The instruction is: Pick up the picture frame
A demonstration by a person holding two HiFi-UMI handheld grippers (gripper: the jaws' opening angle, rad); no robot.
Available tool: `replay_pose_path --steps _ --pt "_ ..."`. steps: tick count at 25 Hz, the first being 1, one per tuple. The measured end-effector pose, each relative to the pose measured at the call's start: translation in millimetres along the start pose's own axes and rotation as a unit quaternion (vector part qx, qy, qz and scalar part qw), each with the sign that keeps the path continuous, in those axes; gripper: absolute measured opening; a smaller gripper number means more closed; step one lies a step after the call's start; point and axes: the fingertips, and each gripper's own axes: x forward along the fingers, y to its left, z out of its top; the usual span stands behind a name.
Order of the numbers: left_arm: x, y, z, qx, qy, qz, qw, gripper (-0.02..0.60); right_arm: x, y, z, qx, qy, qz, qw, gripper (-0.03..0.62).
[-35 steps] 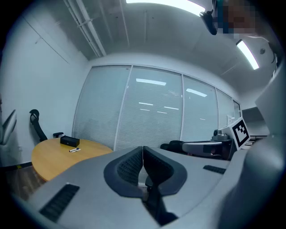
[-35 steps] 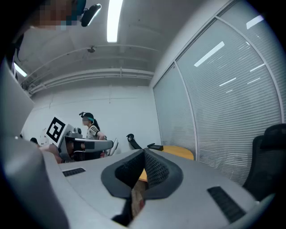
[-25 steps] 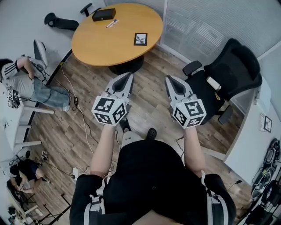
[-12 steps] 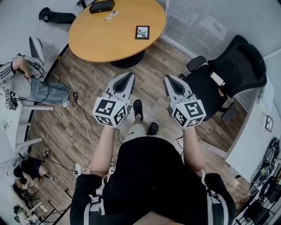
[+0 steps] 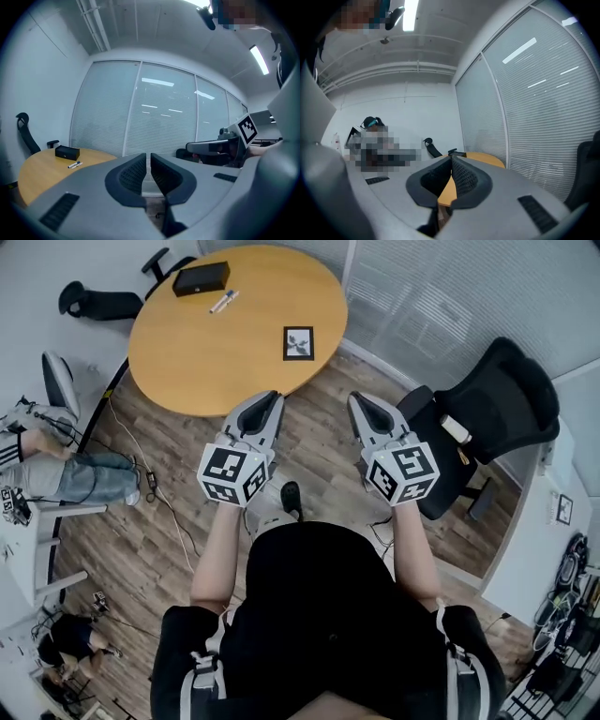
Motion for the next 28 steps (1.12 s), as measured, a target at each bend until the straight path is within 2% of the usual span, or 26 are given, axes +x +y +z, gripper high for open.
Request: replay_pose_path --steps 7,10,16,28 --pt "40.4 67.6 -21.5 -0.015 0.028 -0.030 0.9991 0.032 79.7 -13.6 -24.9 0.025 0.040 -0.031 0.998 0.038" --pt "56.7 88.1 -39.0 -0.027 0.051 -0.043 0.9974 0.101 102.0 -16.5 -39.0 0.039 0.058 -0.039 0.997 0.040" --pt "92.6 115.9 -54.6 -0.054 0.075 -0.052 0.9944 0.103 133.1 -40.7 -51.8 0.056 0.087 -0.046 0.994 0.065" --pt "180.0 165.5 -121.6 -0.101 0.158 -0.046 0.9812 0.115 227.2 -104.0 -108.4 0.112 0.156 -0.016 0.981 0.103"
